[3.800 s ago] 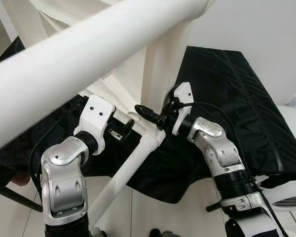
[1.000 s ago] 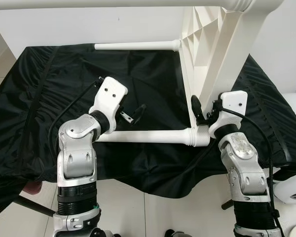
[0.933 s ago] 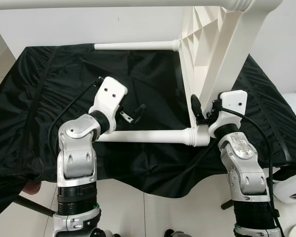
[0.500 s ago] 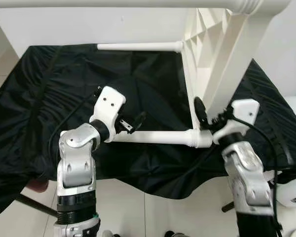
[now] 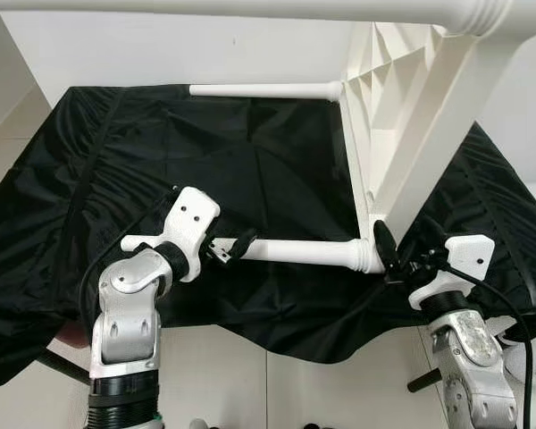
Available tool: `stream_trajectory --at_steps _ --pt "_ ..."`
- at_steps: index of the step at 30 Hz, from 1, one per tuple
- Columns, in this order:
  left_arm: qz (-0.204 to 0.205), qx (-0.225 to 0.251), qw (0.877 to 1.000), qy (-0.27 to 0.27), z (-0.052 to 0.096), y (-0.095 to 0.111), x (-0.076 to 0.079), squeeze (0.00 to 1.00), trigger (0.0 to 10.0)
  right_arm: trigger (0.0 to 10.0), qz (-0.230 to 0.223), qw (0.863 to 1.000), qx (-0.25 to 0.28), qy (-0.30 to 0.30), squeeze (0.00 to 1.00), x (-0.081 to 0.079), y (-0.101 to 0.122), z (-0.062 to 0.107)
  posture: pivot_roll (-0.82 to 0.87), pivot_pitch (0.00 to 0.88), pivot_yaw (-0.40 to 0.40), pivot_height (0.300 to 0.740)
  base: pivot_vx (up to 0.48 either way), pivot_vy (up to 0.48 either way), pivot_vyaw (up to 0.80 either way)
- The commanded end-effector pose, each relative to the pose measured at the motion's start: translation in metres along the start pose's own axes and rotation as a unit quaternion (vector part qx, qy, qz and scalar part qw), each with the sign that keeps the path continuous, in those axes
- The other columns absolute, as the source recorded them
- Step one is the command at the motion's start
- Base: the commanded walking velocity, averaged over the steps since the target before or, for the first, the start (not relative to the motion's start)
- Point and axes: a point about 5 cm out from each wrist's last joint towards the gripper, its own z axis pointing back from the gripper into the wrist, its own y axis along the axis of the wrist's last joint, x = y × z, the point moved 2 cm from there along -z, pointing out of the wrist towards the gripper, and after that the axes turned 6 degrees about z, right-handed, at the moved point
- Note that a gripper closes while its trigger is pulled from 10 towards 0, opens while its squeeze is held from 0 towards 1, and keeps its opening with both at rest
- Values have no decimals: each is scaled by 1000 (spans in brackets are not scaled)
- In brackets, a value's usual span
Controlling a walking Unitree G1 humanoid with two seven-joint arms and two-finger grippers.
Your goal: Building children table
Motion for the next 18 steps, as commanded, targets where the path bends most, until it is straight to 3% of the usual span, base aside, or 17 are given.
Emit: stream_trajectory --at_steps 1,5,11,16,18 --pt "12 2 999 48 -1 -8 -3 0 10000 10000 9 1000 -27 4 0 2 -13 6 -127 201 45 740 0 0 0" --pt "16 -12 998 55 -2 -20 0 0 10000 10000 11 999 -27 16 0 -4 -16 1 -124 208 38 740 0 0 0" --pt "29 -1 997 69 -2 -18 -1 0 10000 10000 -15 998 33 48 0 -20 10 -14 -119 209 26 740 0 0 0" --pt "25 3 996 83 -2 -18 -5 0 10000 10000 -13 997 45 62 0 -26 16 -11 -119 203 26 740 0 0 0" --pt "14 6 996 91 -1 -17 -12 0 10000 10000 -16 996 48 72 0 -36 19 -1 -125 195 37 740 0 0 0"
